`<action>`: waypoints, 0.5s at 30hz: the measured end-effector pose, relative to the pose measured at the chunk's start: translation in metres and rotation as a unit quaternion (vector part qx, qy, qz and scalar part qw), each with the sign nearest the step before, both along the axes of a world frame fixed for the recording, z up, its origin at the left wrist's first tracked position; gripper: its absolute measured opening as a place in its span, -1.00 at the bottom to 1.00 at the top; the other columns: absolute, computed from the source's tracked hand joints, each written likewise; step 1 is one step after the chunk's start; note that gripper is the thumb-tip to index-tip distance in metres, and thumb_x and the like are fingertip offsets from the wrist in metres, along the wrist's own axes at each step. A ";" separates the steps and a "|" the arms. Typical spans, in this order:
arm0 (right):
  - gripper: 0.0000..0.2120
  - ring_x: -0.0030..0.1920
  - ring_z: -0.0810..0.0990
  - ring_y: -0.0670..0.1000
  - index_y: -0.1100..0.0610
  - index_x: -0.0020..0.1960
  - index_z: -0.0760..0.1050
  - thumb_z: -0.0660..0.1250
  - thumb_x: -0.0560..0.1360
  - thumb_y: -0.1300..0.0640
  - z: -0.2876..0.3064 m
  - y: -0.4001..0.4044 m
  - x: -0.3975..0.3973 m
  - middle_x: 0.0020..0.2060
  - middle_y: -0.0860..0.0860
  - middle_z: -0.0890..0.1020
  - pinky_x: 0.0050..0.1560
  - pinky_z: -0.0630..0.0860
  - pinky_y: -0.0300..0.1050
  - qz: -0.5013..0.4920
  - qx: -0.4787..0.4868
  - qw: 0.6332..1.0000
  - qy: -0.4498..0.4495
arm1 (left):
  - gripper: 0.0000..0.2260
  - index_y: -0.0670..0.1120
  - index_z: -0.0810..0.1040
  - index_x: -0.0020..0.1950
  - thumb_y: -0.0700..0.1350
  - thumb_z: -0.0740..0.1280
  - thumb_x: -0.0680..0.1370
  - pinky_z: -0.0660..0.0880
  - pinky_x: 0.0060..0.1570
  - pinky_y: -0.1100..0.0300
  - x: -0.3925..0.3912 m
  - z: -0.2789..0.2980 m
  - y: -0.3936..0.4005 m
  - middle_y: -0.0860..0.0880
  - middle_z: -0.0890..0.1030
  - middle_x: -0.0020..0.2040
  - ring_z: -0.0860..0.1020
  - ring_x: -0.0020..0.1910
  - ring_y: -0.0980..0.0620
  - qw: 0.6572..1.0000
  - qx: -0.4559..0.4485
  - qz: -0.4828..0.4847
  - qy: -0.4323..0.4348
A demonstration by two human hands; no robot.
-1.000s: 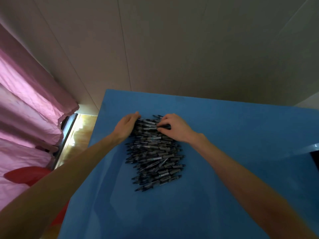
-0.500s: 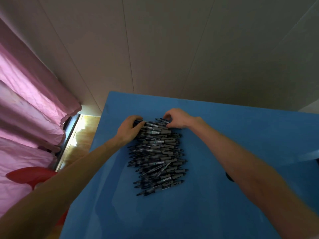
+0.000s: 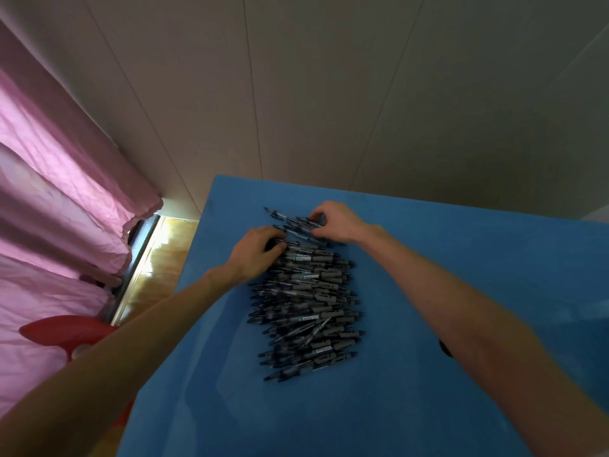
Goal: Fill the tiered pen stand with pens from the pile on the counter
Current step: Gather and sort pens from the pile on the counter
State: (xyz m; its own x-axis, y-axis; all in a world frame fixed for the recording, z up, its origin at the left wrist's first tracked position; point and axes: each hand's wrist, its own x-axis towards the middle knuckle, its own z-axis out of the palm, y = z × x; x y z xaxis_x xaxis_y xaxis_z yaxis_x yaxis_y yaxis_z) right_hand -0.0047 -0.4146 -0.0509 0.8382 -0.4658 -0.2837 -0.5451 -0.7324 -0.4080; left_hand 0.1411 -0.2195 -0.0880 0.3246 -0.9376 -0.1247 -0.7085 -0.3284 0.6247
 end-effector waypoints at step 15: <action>-0.61 -0.07 0.47 0.09 0.22 0.27 0.37 0.34 0.59 -0.01 -0.004 0.008 0.027 0.13 0.15 0.50 -0.14 0.39 -0.03 0.044 -0.128 0.982 0.134 | -0.76 -0.10 0.65 0.21 -0.02 0.27 0.68 0.51 0.18 0.02 0.013 0.006 0.002 -0.04 0.63 0.17 0.56 0.14 -0.01 0.999 -0.014 0.026 0.044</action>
State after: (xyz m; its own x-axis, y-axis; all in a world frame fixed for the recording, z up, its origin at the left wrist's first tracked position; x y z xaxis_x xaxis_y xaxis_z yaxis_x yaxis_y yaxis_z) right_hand 0.0227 -0.4069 -0.0547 0.7902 -0.4791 -0.3821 -0.5373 -0.8416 -0.0558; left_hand 0.1544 -0.2179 -0.0821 0.3625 -0.9228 -0.1301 -0.6319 -0.3460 0.6936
